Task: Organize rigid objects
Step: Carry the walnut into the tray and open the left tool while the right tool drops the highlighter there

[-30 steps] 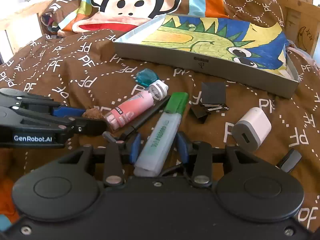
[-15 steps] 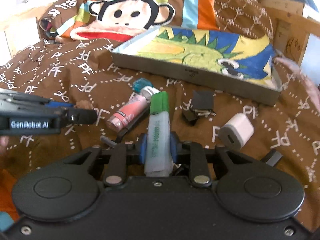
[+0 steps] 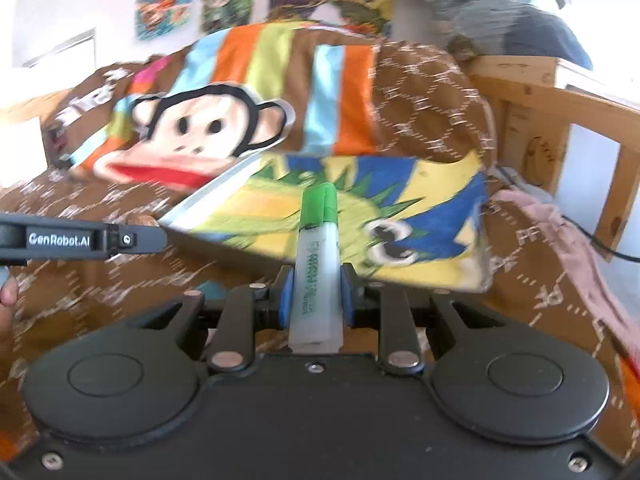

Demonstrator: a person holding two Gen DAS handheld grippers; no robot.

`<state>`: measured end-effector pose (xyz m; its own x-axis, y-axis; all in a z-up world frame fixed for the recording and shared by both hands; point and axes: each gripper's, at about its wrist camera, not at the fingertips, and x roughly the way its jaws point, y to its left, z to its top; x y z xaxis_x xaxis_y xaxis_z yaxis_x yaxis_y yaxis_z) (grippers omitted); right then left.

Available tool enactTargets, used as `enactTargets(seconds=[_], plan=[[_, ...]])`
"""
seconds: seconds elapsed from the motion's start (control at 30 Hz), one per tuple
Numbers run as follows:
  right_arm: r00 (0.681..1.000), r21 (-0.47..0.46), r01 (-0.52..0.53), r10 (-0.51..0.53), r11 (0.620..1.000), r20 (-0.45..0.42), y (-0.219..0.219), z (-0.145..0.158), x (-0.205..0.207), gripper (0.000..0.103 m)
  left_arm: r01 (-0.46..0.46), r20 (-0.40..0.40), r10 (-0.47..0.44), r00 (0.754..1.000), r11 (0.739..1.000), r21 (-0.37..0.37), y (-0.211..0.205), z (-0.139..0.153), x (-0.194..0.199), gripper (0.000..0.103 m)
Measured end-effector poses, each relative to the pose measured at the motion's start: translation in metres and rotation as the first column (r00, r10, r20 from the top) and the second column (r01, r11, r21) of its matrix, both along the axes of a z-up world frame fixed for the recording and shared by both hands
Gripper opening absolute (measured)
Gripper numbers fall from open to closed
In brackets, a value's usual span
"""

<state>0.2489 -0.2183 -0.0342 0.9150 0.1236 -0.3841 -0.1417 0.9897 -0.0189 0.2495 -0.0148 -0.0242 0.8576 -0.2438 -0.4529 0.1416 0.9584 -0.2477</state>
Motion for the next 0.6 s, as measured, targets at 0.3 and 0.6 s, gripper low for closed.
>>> enactTargets(seconds=[0.3,0.6], plan=[[0.997,0.069,0.069,-0.071,0.995,0.025,-0.063,0.009,0.064,0.017,-0.012,-0.034,0.01,0.999,0.998,-0.061,-0.052,-0.011,0.105,0.028],[0.996,0.119,0.089,-0.086,0.989,-0.027,-0.068,-0.02,0.11,0.017,0.025,-0.106,-0.026,0.994,1.0,-0.013,-0.08,-0.036,0.138,0.028]])
